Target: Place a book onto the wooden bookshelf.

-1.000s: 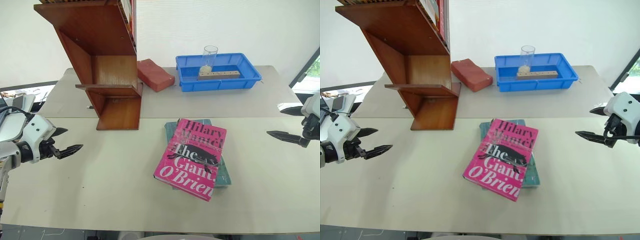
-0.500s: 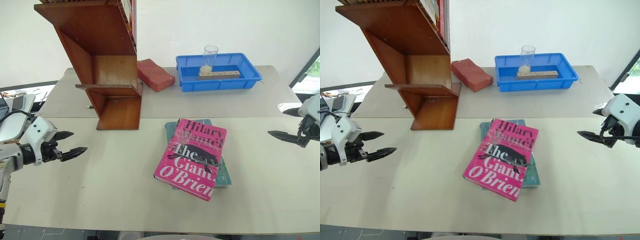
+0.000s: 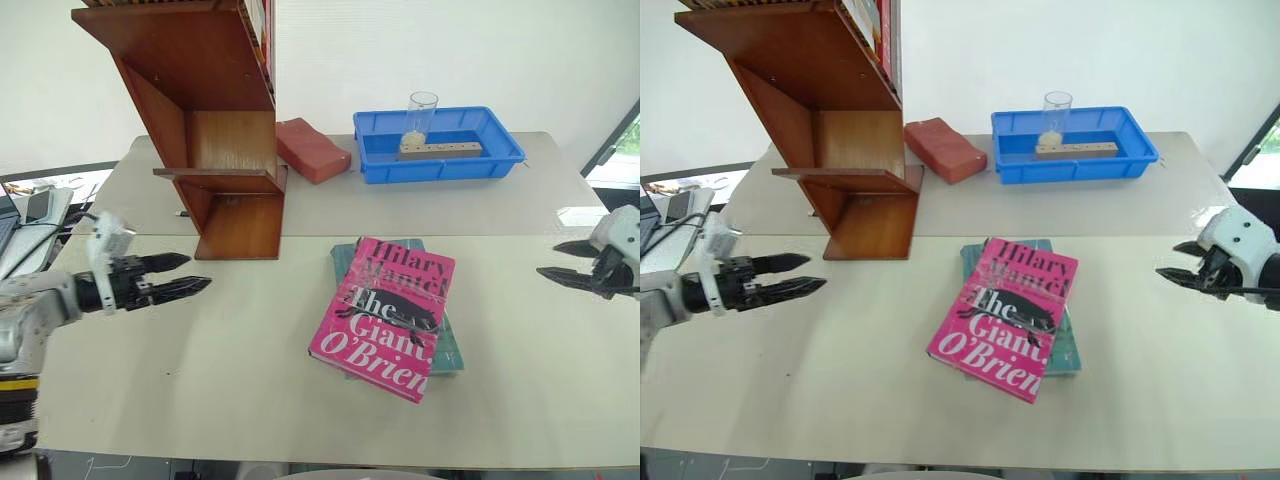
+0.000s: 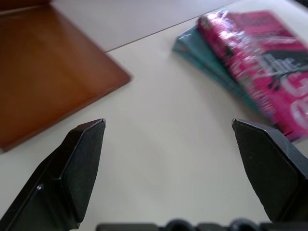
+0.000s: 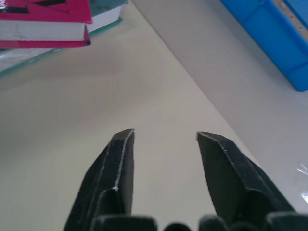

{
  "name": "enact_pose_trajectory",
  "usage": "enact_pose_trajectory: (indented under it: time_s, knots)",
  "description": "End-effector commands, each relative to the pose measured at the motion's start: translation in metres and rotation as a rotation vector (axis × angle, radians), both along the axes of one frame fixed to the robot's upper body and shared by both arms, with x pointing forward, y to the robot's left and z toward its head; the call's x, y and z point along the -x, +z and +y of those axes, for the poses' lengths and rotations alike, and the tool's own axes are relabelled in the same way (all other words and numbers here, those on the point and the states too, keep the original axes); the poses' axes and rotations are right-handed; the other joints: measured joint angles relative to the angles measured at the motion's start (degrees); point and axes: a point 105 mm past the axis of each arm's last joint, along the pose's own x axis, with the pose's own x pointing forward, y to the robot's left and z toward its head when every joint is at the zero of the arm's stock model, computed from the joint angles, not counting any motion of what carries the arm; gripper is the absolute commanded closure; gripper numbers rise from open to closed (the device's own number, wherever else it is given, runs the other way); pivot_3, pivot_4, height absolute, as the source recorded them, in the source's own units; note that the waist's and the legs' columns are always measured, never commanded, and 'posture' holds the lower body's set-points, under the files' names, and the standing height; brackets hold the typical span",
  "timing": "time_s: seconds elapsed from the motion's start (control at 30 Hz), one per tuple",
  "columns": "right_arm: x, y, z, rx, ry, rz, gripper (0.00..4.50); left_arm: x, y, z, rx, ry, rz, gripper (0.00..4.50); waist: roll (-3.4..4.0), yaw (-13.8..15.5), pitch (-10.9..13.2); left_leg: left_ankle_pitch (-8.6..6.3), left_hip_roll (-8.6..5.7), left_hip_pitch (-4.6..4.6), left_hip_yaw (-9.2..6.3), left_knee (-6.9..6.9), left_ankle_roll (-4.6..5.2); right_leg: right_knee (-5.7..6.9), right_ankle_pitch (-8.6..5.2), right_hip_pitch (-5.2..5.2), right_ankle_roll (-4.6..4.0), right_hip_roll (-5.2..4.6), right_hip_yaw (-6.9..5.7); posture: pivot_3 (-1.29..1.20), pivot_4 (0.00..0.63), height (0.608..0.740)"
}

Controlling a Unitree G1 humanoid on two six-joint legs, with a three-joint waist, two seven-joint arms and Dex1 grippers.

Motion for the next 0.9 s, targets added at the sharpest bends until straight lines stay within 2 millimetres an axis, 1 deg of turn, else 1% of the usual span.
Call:
enact_pose_trajectory:
  time_s: [0.03, 0.1, 0.13, 0.2, 0.27, 0.4, 0.47, 0.53, 0.6, 0.63, 0.73, 0.77, 0.9]
  knots:
    - [0.001, 0.001, 0.016, 0.015, 0.039, -0.029, 3.59, -0.005, -0.003, -0.031, 0.104, -0.071, 0.068, 0.00, -0.02, 0.0, 0.0, 0.00, 0.00, -0.02, -0.03, 0.01, 0.00, 0.00, 0.02, 0.05, 0.02, 0.02, 0.00, 0.00, 0.150, 0.649]
    - [0.003, -0.010, 0.026, 0.028, 0.065, -0.011, 4.28, -0.009, -0.008, -0.051, 0.178, -0.110, 0.126, 0.00, -0.02, 0.0, 0.0, 0.00, 0.00, -0.08, -0.04, 0.04, 0.00, 0.00, 0.04, 0.05, 0.03, 0.02, 0.01, 0.00, 0.150, 0.649]
    - [0.004, -0.014, 0.032, 0.026, 0.078, -0.006, 4.45, -0.010, -0.011, -0.060, 0.207, -0.130, 0.152, 0.00, -0.03, 0.0, 0.0, 0.01, -0.01, -0.08, -0.04, 0.05, 0.00, -0.01, 0.04, 0.05, 0.04, 0.03, 0.00, 0.00, 0.150, 0.649]
    - [0.003, -0.023, 0.046, 0.025, 0.106, 0.002, 4.45, -0.015, -0.015, -0.080, 0.271, -0.165, 0.204, 0.00, -0.05, -0.1, 0.0, 0.01, -0.01, -0.07, -0.07, 0.05, 0.00, -0.01, 0.05, 0.07, 0.06, 0.04, 0.00, 0.00, 0.150, 0.649]
    - [0.002, -0.030, 0.055, 0.028, 0.126, 0.010, 4.45, -0.018, -0.020, -0.095, 0.316, -0.189, 0.252, 0.00, -0.05, -0.1, 0.0, 0.01, -0.02, -0.08, -0.08, 0.06, 0.00, -0.02, 0.06, 0.08, 0.07, 0.05, 0.01, 0.00, 0.150, 0.649]
    - [0.000, -0.042, 0.068, 0.031, 0.173, 0.029, 4.45, -0.021, -0.036, -0.114, 0.352, -0.211, 0.322, 0.00, -0.05, -0.2, 0.0, 0.01, -0.04, -0.09, -0.09, 0.06, 0.00, -0.03, 0.09, 0.08, 0.02, 0.05, 0.01, 0.00, 0.150, 0.649]
    - [0.000, -0.044, 0.078, 0.019, 0.202, 0.035, 4.45, -0.023, -0.044, -0.122, 0.375, -0.208, 0.357, 0.00, -0.05, -0.2, 0.0, 0.01, -0.04, -0.07, -0.11, 0.06, 0.01, -0.03, 0.10, 0.09, 0.00, 0.06, 0.02, 0.00, 0.150, 0.649]
    - [0.000, -0.045, 0.088, 0.002, 0.233, 0.036, 4.45, -0.024, -0.050, -0.129, 0.385, -0.208, 0.379, 0.00, -0.06, -0.2, 0.0, 0.01, -0.05, -0.08, -0.11, 0.07, 0.01, -0.03, 0.10, 0.09, 0.01, 0.06, 0.01, 0.00, 0.150, 0.649]
    - [0.001, -0.045, 0.098, -0.015, 0.262, 0.032, 4.45, -0.024, -0.052, -0.135, 0.405, -0.205, 0.398, 0.00, -0.06, -0.2, 0.0, 0.01, -0.05, -0.08, -0.12, 0.07, 0.01, -0.03, 0.10, 0.11, 0.02, 0.06, 0.01, 0.00, 0.150, 0.649]
    - [0.003, -0.046, 0.107, -0.023, 0.285, 0.035, 4.45, -0.023, -0.053, -0.137, 0.421, -0.205, 0.412, 0.00, -0.06, -0.2, 0.0, 0.01, -0.06, -0.09, -0.14, 0.07, 0.01, -0.04, 0.10, 0.11, 0.01, 0.06, 0.01, 0.00, 0.150, 0.649]
    - [0.007, -0.050, 0.128, -0.050, 0.336, 0.040, 4.45, -0.017, -0.058, -0.144, 0.434, -0.213, 0.438, 0.00, -0.07, -0.1, 0.0, 0.02, -0.06, -0.09, -0.16, 0.07, 0.01, -0.05, 0.11, 0.14, 0.02, 0.06, 0.01, 0.00, 0.150, 0.649]
    - [0.007, -0.051, 0.132, -0.053, 0.343, 0.042, 4.45, -0.015, -0.059, -0.145, 0.432, -0.213, 0.441, 0.00, -0.07, -0.1, 0.0, 0.02, -0.07, -0.09, -0.18, 0.07, 0.00, -0.06, 0.11, 0.14, 0.03, 0.06, 0.01, 0.00, 0.150, 0.649]
    - [0.003, -0.050, 0.153, -0.089, 0.381, 0.037, 4.45, -0.007, -0.065, -0.151, 0.466, -0.196, 0.461, 0.00, -0.07, -0.2, 0.0, 0.02, -0.07, -0.06, -0.18, 0.07, 0.00, -0.07, 0.11, 0.16, 0.03, 0.06, 0.01, 0.00, 0.150, 0.649]
